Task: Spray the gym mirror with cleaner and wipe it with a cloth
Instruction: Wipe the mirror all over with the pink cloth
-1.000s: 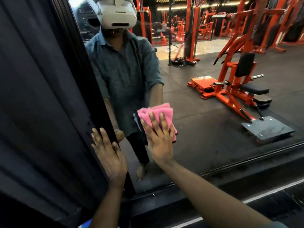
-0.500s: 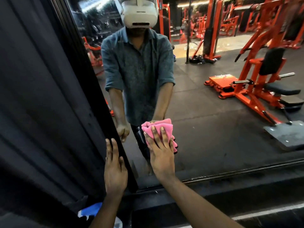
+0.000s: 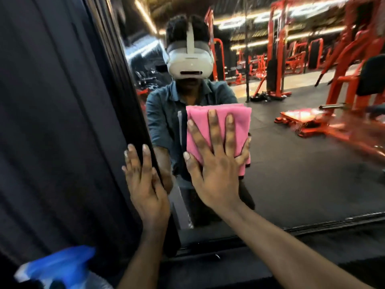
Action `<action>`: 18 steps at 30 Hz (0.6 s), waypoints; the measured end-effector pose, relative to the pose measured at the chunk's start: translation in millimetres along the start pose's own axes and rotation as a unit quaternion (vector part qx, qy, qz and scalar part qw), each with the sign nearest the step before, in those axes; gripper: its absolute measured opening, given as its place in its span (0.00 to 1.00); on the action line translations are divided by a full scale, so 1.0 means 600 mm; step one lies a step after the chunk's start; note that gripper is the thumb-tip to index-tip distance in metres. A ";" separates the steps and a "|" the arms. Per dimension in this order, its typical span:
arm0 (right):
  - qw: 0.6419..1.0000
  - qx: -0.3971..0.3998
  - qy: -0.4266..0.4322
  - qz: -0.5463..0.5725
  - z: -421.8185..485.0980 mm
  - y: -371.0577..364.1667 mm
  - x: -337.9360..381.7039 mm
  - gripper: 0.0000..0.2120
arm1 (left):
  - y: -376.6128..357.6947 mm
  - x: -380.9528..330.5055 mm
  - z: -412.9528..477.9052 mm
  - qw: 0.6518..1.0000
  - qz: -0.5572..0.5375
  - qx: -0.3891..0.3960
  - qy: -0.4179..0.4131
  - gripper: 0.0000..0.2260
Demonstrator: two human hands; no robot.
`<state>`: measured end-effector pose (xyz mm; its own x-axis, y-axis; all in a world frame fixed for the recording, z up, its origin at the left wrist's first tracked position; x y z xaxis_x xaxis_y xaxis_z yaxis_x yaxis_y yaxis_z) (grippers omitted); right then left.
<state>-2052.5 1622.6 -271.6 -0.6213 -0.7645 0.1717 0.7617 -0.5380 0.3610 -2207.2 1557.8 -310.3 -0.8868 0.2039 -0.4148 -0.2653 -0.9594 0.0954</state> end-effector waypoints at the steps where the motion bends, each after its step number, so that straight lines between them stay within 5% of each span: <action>1: 1.000 -0.014 0.008 -0.005 -0.005 -0.005 -0.001 0.30 | -0.002 0.005 -0.006 1.000 -0.017 -0.014 -0.013 0.22; 7: 0.996 -0.089 0.023 0.013 -0.006 -0.012 -0.008 0.29 | 0.007 0.036 -0.020 0.988 -0.132 -0.062 -0.051 0.22; 18: 0.991 -0.057 0.089 -0.079 0.043 -0.028 0.020 0.30 | -0.009 0.048 -0.032 0.984 -0.148 -0.090 -0.038 0.24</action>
<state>-2077.5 1631.3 -252.1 -0.7005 -0.7121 -0.0468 0.6791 -0.6853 0.2629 -2223.9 1565.4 -339.9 -0.8081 0.4870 -0.3313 -0.4509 -0.8734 -0.1839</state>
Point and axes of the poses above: each hand's wrist, its own z-axis towards the middle knuckle, its own y-axis out of the back of the hand, x = y × z, the point moved 4 cm from there along z, towards the middle knuckle, and after that the axes turned 4 degrees about y, right-handed, at the moved point
